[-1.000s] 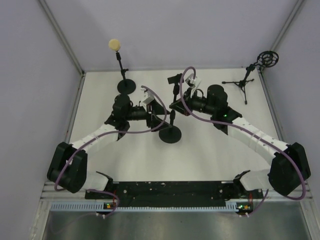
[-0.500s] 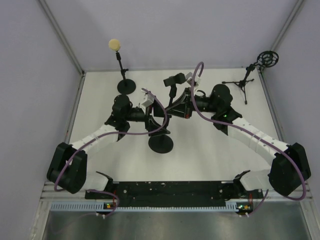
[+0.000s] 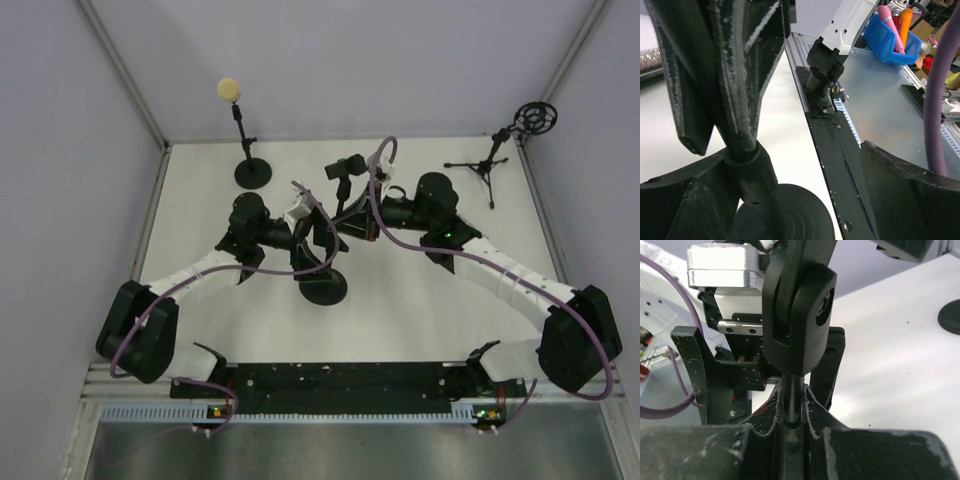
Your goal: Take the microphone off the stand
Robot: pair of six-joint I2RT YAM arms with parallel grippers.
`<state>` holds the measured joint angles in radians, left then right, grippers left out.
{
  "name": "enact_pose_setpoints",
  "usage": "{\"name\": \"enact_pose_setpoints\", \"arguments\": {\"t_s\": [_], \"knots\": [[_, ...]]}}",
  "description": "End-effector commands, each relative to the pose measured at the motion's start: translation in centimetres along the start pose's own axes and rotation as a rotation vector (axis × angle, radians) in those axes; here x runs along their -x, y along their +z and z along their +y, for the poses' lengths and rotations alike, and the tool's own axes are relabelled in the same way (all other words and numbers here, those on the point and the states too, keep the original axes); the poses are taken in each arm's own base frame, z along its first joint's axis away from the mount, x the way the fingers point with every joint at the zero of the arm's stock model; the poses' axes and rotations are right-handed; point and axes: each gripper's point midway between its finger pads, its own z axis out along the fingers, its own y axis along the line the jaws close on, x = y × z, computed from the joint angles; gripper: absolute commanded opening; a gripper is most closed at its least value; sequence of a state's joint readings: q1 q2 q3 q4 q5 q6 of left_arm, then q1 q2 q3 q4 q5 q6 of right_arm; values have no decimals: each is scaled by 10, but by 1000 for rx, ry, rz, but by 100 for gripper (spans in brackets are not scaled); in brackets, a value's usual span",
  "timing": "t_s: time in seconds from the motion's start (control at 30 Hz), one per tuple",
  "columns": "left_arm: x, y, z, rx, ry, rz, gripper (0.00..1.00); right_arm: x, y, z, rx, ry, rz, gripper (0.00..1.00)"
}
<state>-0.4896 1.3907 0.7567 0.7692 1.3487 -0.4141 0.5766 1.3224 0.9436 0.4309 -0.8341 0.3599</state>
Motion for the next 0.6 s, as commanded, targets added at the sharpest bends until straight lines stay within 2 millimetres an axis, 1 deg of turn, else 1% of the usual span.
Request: {"name": "enact_pose_setpoints", "arguments": {"t_s": [0.0,0.07,0.13,0.17,0.27,0.4,0.43,0.57], "knots": [[4,-1,-17,-100,47,55,93,34,-8,-30,-180,-247,-25,0],[9,-3,-19,-99,58,54,90,27,-14,-44,-226,-292,16,0],[17,-7,-20,-85,70,44,88,21,-21,-54,-253,-280,34,0],[22,-10,-19,-73,77,37,88,20,-25,-61,-259,-306,44,0],[30,-16,-23,-58,88,22,87,10,-34,-79,-295,-291,66,0],[41,-22,-30,-37,99,-5,86,5,-42,-102,-382,-299,81,0],[45,-23,-32,-31,121,-15,87,7,-45,-107,-405,-305,79,0],[49,-25,-39,-36,130,-21,87,13,-54,-122,-478,-304,66,0]]}}
